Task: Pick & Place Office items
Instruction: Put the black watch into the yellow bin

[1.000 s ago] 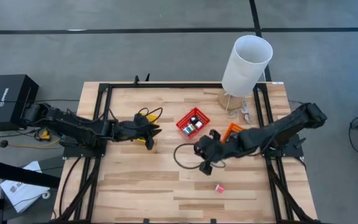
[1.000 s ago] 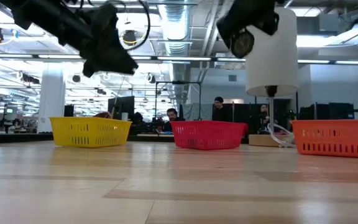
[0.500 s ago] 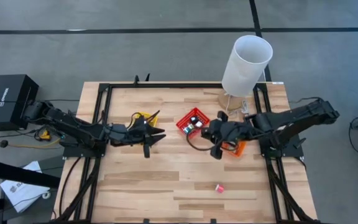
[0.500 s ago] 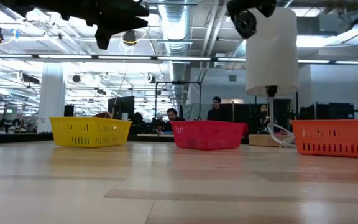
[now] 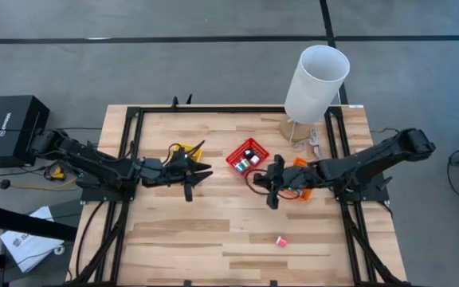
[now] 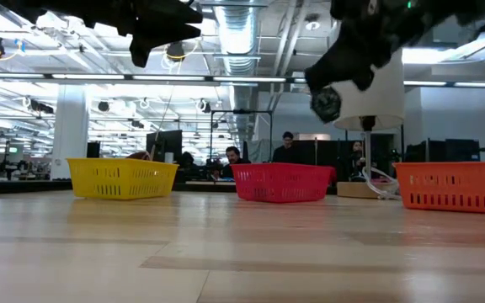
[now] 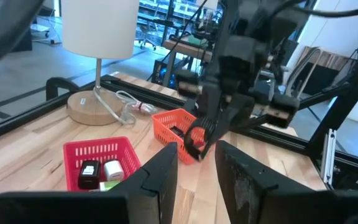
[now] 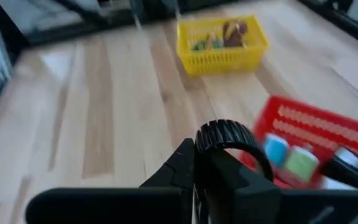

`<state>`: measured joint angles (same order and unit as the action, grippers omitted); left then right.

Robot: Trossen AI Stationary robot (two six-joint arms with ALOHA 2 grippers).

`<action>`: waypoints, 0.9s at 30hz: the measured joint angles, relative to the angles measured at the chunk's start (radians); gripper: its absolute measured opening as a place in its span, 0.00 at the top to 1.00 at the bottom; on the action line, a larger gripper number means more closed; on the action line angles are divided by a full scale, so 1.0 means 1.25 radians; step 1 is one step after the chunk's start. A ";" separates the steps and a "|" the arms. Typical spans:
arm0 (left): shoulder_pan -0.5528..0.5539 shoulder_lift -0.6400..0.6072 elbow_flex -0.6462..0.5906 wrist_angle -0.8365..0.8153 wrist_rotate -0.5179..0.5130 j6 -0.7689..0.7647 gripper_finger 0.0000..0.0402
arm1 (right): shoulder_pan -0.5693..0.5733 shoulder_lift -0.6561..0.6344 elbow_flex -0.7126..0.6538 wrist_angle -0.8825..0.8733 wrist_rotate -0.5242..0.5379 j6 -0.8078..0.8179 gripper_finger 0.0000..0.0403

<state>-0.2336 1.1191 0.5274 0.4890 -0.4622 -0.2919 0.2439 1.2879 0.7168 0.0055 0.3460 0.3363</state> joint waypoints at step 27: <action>0.014 0.181 0.000 0.102 0.129 0.211 0.74 | -0.105 0.324 0.098 0.490 -0.365 0.052 0.97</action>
<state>-0.2157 1.3453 0.5270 0.6171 -0.3015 -0.0276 0.1128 1.6932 0.8387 0.6178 -0.1104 0.4018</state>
